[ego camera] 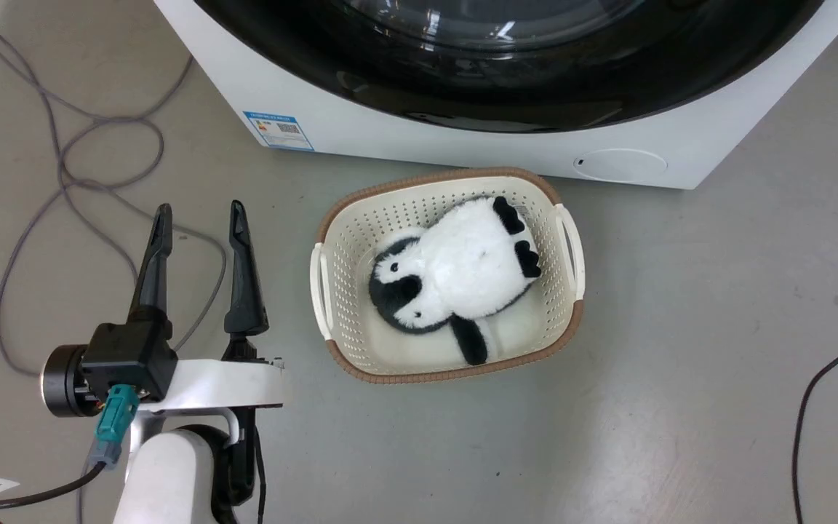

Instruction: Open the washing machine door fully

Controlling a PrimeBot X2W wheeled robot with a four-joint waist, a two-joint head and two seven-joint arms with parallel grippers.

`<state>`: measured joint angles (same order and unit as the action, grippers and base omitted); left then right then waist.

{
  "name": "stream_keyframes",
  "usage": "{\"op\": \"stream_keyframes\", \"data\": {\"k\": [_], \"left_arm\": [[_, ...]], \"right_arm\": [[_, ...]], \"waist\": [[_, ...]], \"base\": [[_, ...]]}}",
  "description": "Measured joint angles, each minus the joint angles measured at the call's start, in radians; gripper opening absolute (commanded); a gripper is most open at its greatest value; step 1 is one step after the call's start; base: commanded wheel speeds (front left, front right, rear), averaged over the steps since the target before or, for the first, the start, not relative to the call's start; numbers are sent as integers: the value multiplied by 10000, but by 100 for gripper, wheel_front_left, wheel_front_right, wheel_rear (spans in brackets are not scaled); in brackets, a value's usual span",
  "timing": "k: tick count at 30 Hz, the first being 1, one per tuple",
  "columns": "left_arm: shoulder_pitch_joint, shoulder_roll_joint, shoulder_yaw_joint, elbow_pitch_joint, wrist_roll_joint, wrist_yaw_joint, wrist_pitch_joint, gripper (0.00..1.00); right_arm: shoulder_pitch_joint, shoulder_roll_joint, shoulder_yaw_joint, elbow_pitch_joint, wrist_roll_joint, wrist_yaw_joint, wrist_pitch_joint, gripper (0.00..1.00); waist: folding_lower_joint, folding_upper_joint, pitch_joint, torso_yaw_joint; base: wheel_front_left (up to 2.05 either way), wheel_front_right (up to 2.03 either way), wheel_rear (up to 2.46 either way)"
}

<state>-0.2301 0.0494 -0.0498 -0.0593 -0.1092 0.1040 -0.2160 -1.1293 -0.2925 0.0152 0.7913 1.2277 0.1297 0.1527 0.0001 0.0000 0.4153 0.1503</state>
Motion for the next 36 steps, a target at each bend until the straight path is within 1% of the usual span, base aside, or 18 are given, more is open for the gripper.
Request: {"op": "stream_keyframes", "data": {"k": [5, 17, 19, 23, 30, 36], "left_arm": [[-22, 0, -27, -4, -73, 48, -113, 100], [-207, -2, -25, 44, -174, 105, -339, 100], [-207, -2, -6, 69, -176, 104, -401, 100], [-206, -2, 35, 144, -174, 77, -403, 100], [-186, -2, 65, 267, -173, 12, -403, 100], [-64, -2, 92, 351, -167, -12, -403, 100]], "right_arm": [[-452, -247, 240, 314, 502, -2, 550, 0], [-792, -1087, 842, 366, 2127, -12, 2917, 0], [-769, -1172, 938, 347, 2345, -15, 3150, 0], [-423, -1149, 1022, 140, 2454, -61, 3219, 0], [206, -757, 1149, -316, 2615, -58, 3312, 0], [1075, -593, 1379, -815, 2742, -56, 3643, 0]], "waist": [[0, 0, 153, 60], [0, 0, 297, 145], [0, 0, 259, 129], [0, 0, 72, 62], [0, 0, -293, -69], [0, 0, -700, -124]], "base": [[0, 0, 0], [0, 0, 0], [0, 0, 0], [0, 0, 0], [0, 0, 0], [0, 0, 0]]}}
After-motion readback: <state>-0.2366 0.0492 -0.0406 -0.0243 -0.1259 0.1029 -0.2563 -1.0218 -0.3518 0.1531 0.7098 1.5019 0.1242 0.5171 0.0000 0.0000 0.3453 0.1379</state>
